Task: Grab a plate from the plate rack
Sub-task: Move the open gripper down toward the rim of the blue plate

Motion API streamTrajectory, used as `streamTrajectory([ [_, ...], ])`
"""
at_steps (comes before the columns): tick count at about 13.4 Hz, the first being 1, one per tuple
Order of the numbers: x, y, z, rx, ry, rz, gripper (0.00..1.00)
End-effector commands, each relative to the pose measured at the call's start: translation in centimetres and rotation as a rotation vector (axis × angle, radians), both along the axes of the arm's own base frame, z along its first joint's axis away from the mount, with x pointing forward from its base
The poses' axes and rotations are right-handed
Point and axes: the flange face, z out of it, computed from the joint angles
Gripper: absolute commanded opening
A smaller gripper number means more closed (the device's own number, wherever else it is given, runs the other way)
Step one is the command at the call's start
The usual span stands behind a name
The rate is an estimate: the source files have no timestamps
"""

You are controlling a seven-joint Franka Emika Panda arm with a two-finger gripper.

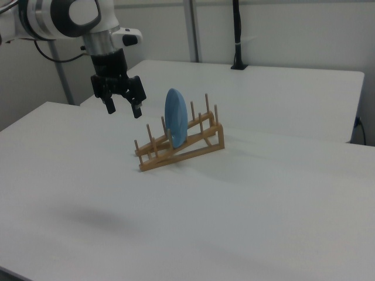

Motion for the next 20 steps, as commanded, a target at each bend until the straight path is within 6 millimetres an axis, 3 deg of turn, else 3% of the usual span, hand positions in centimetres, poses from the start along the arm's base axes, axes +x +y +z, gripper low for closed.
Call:
streamTrajectory([
  [1,-0.8,0.1,-0.2,0.016,0.017,0.019,1.00],
  [8,-0.3,0.1,-0.6,0.017,0.014,0.023,1.00],
  [12,2.1,0.5,-1.7,0.018,-0.045,0.085,1.00],
  [14,4.3,1.7,-2.1,0.008,-0.143,0.119,1.00],
  [17,7.6,1.9,-3.6,-0.027,-0.288,0.148,1.00],
  [18,8.8,2.9,-4.2,-0.058,-0.347,0.180,1.00],
  [20,10.3,3.3,-5.2,-0.097,-0.421,0.212,0.95],
])
